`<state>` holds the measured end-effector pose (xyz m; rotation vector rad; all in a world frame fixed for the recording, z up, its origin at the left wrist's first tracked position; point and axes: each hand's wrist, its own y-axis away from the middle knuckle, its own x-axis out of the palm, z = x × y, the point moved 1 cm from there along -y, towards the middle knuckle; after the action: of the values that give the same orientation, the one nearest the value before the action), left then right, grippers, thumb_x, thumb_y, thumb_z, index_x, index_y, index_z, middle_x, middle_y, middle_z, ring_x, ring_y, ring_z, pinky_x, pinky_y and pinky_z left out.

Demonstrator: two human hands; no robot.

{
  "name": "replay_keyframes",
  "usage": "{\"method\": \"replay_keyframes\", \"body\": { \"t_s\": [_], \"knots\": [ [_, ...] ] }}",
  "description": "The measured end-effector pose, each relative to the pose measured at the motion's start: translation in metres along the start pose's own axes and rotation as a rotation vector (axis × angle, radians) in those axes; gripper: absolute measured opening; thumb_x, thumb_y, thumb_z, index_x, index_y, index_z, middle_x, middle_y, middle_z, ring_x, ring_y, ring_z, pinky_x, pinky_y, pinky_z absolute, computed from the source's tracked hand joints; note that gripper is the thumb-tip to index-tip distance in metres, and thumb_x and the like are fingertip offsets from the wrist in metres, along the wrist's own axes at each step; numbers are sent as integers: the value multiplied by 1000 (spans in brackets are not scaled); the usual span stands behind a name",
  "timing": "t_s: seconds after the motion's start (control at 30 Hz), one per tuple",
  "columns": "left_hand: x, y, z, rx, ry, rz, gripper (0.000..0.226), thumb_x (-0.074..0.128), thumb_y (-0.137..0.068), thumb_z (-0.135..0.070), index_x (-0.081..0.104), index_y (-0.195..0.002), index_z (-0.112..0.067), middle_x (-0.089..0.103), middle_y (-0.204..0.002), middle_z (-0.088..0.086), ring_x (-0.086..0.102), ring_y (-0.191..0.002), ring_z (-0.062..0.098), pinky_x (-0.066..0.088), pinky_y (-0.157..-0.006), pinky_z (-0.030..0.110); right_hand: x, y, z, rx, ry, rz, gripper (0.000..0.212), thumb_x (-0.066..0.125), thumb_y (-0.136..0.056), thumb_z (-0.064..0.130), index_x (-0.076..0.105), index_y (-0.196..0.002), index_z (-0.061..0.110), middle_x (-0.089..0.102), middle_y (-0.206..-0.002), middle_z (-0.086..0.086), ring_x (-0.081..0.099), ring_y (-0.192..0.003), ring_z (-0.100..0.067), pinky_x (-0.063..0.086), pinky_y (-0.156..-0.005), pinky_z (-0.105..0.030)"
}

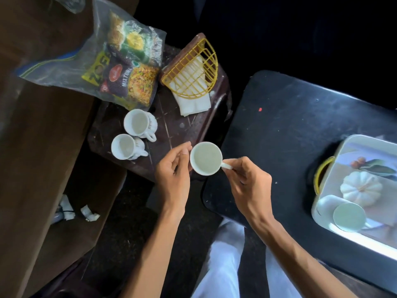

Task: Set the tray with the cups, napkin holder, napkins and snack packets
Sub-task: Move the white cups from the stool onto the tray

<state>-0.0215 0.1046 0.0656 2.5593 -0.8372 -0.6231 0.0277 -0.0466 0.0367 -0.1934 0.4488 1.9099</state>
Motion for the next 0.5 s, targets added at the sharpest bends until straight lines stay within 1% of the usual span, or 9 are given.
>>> {"method": "replay_keyframes", "body": {
  "t_s": [0.07,0.17,0.23,0.3,0.33,0.4,0.43,0.47,0.5],
  "knots": [
    [14,19,4,9,-42,39,23,56,-103,-10,77,-111,-13,80,-105,-9,74,-102,6,61,-84,27,-22,11,-6,14,4,-25,16,76,-87,10,69,-94,22,74,-91,16,71,-84,-1,60,-72,-26],
    [38,49,11,20,-113,89,22,58,-102,-14,77,-112,-15,78,-112,1,73,-109,17,59,-96,45,-58,30,-17,41,7,-40,17,74,-88,11,69,-97,25,74,-92,15,72,-85,-4,60,-73,-27],
    [58,71,14,15,-141,115,21,59,-101,-16,78,-109,-20,78,-112,0,73,-108,17,59,-97,47,-85,43,-24,87,-41,-46,21,73,-89,13,67,-99,31,74,-93,16,72,-87,-5,59,-75,-22],
    [82,94,13,20,-157,138,20,61,-100,-16,79,-103,-25,77,-110,-3,73,-103,12,60,-93,43,-115,55,-31,118,-77,-59,24,74,-89,17,65,-100,36,73,-96,21,71,-89,-1,54,-76,-12],
    [96,106,13,36,-165,152,19,62,-99,-16,79,-101,-25,77,-108,-5,73,-99,7,61,-90,39,-131,61,-35,131,-81,-68,22,74,-89,20,65,-100,37,72,-96,21,71,-90,0,53,-75,-10],
    [124,130,12,86,-188,190,18,64,-98,-15,79,-98,-24,76,-103,-7,72,-93,-1,59,-83,25,-165,71,-45,153,-80,-106,18,74,-88,24,65,-97,38,72,-96,20,71,-88,-1,53,-73,-11],
    [138,142,11,109,-199,221,17,64,-97,-15,79,-97,-24,76,-102,-7,71,-92,-4,56,-80,18,-183,76,-51,165,-76,-143,19,74,-87,23,66,-96,37,72,-96,20,71,-88,-1,54,-72,-11],
    [152,154,11,125,-205,258,18,64,-97,-15,79,-97,-25,76,-101,-6,70,-91,-5,54,-78,12,-200,81,-56,175,-62,-186,19,75,-87,21,68,-96,35,72,-95,20,71,-88,1,55,-72,-12],
    [166,165,11,134,-209,297,18,64,-98,-15,78,-97,-25,76,-101,-6,70,-90,-6,53,-77,10,-217,86,-63,182,-36,-228,18,76,-86,18,69,-97,31,73,-94,20,70,-87,2,55,-73,-12]
  ]
}}
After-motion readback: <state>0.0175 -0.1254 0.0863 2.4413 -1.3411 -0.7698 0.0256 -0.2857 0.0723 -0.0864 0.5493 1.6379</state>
